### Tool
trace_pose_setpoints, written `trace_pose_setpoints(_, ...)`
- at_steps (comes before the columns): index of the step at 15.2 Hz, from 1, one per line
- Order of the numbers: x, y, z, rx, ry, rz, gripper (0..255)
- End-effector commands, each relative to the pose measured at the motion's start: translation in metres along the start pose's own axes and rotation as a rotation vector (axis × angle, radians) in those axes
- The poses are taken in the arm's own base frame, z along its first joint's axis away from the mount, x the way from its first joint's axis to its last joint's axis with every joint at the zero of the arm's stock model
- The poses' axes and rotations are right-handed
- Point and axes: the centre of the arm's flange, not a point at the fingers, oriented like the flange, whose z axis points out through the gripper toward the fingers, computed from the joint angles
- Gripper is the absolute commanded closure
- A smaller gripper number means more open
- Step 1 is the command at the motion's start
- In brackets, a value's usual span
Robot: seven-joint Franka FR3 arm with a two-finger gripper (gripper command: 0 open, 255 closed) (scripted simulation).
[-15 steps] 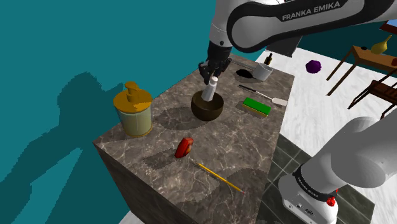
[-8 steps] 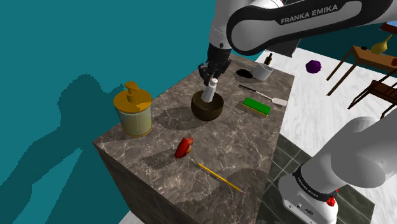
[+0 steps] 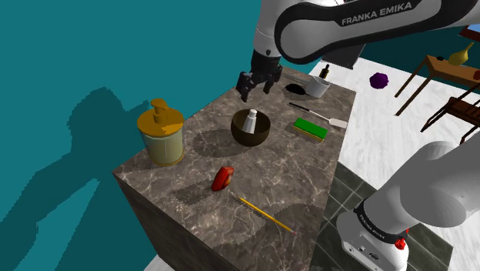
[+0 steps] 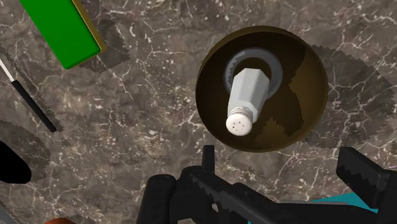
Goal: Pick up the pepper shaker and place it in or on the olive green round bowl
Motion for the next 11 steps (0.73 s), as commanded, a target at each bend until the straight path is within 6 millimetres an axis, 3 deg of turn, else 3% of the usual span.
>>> trace_pose_setpoints(1, -0.001, 0.000, -0.020, 0.000, 0.000, 0.000, 0)
trace_pose_setpoints(3, -0.001, 0.000, -0.044, 0.000, 0.000, 0.000, 0)
trace_pose_setpoints(11, -0.001, 0.000, -0.043, 0.000, 0.000, 0.000, 0)
